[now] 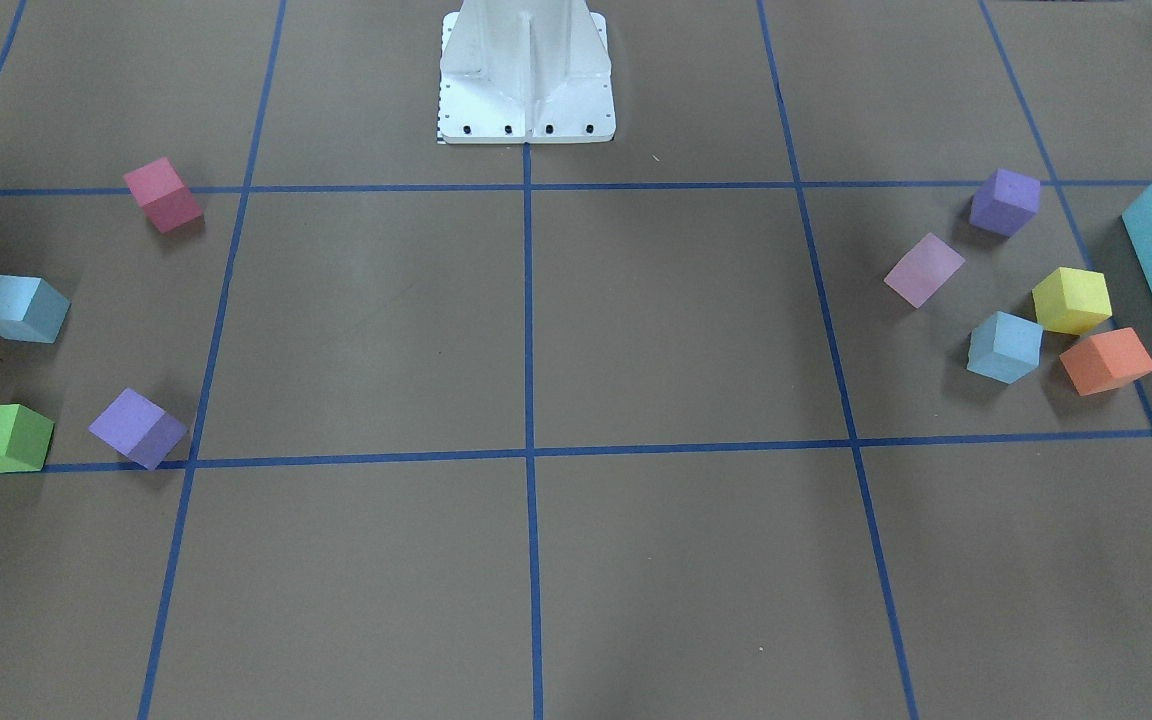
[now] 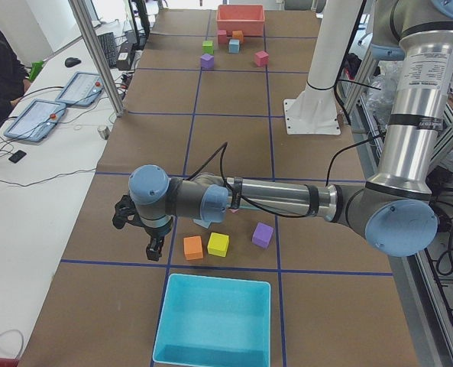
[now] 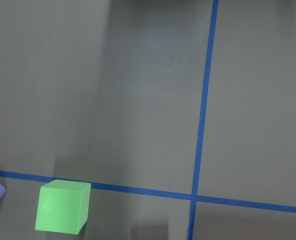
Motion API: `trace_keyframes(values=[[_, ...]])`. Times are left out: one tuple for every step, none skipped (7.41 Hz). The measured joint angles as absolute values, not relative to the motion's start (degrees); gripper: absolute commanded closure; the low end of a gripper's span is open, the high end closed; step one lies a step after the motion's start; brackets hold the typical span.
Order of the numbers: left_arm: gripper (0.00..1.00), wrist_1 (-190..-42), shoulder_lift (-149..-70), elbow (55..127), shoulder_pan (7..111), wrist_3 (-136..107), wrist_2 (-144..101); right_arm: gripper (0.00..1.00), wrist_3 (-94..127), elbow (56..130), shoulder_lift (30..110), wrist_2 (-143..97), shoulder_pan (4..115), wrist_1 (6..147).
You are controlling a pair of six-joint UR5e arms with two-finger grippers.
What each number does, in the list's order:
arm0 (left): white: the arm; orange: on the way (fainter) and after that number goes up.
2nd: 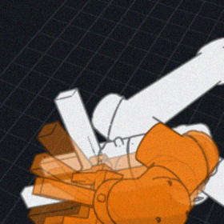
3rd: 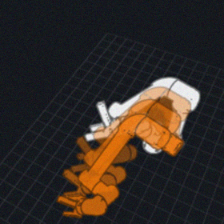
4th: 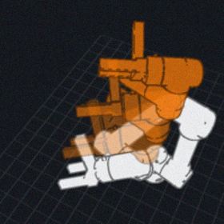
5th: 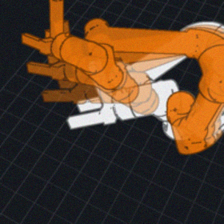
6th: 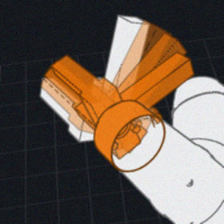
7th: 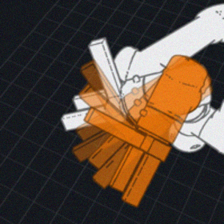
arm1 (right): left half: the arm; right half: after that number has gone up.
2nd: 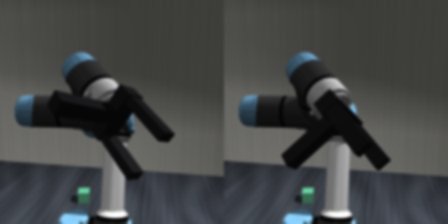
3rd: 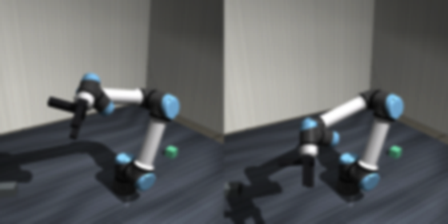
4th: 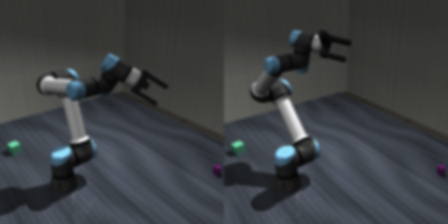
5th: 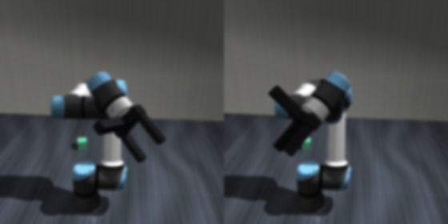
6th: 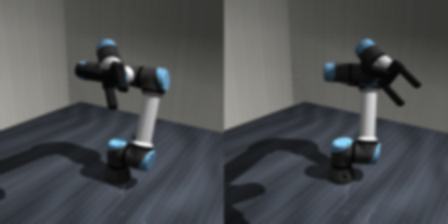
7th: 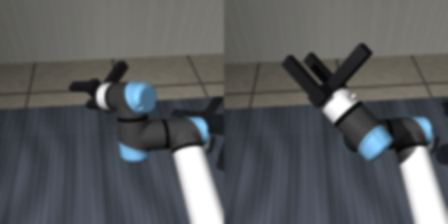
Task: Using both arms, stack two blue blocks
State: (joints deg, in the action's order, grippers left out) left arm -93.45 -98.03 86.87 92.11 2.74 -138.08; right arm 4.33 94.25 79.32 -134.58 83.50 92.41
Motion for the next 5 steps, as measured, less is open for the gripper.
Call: trace_keyframes(values=[[0.02, -93.44, -98.00, 86.90, 92.11, 2.73, -138.08, 0.00, 5.19, 95.83, 80.26, -135.69, 82.31, 92.41], [0.02, -93.43, -98.00, 86.92, 92.11, 2.73, -138.08, 0.00, 6.97, 96.74, 81.05, -136.58, 81.24, 92.40], [0.02, -93.45, -98.00, 86.92, 92.11, 2.73, -138.08, 0.00, 9.49, 97.62, 82.29, -136.90, 80.22, 92.30], [0.02, -93.48, -98.00, 86.95, 92.11, 2.72, -138.08, 0.00, 11.44, 99.00, 84.54, -136.95, 79.08, 90.78], [0.02, -93.49, -98.00, 86.98, 92.11, 2.72, -138.08, 0.00, 13.43, 100.17, 87.78, -136.84, 77.75, 86.17]])
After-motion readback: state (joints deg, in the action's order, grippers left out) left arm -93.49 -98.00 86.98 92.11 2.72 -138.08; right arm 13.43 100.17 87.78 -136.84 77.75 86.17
